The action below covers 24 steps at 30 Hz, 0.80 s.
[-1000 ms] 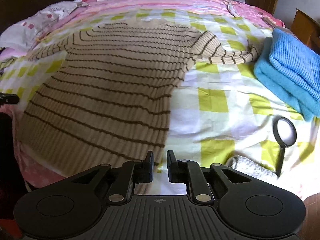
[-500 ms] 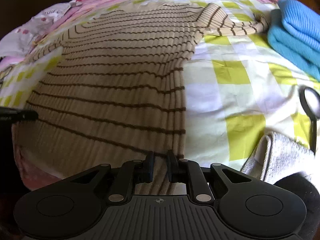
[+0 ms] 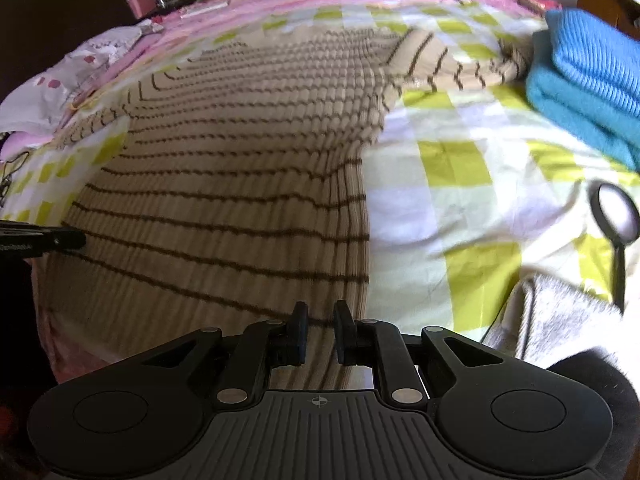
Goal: Fold small clothes
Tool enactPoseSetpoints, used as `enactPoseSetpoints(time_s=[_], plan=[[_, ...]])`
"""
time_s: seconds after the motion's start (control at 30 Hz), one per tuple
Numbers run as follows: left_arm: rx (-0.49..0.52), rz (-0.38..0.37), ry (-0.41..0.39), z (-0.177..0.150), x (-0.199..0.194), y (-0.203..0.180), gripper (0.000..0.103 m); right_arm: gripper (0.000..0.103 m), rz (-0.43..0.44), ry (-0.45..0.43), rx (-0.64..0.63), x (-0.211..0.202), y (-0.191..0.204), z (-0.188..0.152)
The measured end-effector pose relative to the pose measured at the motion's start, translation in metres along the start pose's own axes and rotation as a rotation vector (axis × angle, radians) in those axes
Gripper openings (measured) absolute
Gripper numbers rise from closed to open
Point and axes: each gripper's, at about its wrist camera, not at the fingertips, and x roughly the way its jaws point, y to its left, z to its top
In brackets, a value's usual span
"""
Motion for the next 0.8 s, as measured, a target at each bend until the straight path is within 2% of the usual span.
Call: enactPoseSetpoints(time_s=[0.13,0.23,0.43,0.6,0.8], plan=[[-0.006,-0.001,0.035,-0.007,0.008,0.001,0.015,0.015,0.003,0.008,0.012,0.001,-0.002,-0.002],[-0.013,-0.005,0.031,-0.008,0.007,0.001,0.015,0.015,0.002,0.002,0.015,-0.003,-0.002,0.001],[0.010,-0.026,-0.016,0.006,0.001,-0.006,0.015,0.015,-0.003,-0.051,0.025,-0.011,-0.003,0.014],[0.034,-0.081,-0.056,0.026,0.011,-0.021,0.019,0.015,-0.033,-0.059,0.035,-0.005,-0.010,0.030],[0.053,-0.141,-0.043,0.037,0.037,-0.038,0.019,0.015,-0.052,-0.044,0.051,0.006,-0.018,0.050]])
